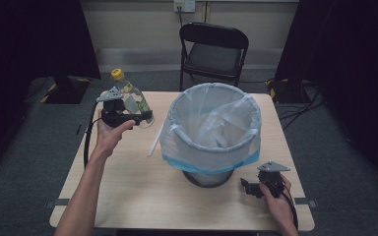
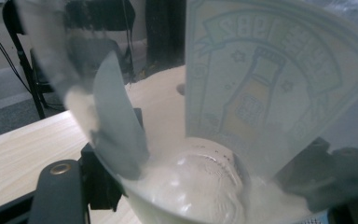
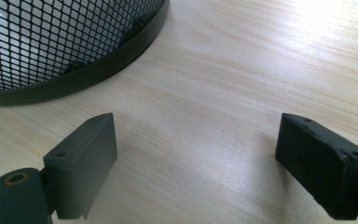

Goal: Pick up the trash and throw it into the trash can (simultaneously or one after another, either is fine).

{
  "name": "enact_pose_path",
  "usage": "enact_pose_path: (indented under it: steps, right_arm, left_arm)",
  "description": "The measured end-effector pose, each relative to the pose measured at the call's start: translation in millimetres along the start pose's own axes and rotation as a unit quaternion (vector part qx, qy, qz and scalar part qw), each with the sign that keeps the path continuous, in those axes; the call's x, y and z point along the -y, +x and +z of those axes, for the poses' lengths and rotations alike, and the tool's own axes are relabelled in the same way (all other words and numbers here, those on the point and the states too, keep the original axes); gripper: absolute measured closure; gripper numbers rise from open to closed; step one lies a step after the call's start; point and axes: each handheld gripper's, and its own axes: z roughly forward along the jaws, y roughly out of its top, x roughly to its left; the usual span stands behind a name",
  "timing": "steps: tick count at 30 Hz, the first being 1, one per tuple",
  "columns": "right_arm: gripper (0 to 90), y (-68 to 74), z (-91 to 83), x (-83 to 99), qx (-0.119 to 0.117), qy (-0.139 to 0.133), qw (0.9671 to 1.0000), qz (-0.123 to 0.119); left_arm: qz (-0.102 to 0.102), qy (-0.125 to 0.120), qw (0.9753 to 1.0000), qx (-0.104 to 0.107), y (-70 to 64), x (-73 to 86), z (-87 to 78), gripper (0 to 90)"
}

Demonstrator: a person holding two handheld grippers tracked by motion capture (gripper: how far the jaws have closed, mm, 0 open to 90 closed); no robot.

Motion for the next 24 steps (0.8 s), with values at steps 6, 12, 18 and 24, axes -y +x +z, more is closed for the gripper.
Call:
enact_pose_path:
  steps: [6,12,18,24]
  right_arm:
    - [11.6,0.0,0.0,0.0,0.000,0.000,1.0000,0.000]
    - [11.6,0.0,0.0,0.0,0.000,0.000,1.0000,0.000]
    - [11.6,0.0,0.0,0.0,0.000,0.000,1.0000,0.000]
    - [11.6,0.0,0.0,0.0,0.000,0.000,1.0000,0.000]
  left_arm:
    - [-0.001,-0.015,0.9998,0.014,-5.0,-11.7,-4.7,27.9]
    - [-0.008,-0.026,0.9996,0.007,-9.9,-23.3,-14.5,27.9]
    - [0.003,-0.041,0.9990,0.017,-14.2,-33.8,-22.7,27.9]
    - [0.012,-0.058,0.9979,0.026,-21.4,-46.7,-27.6,27.8]
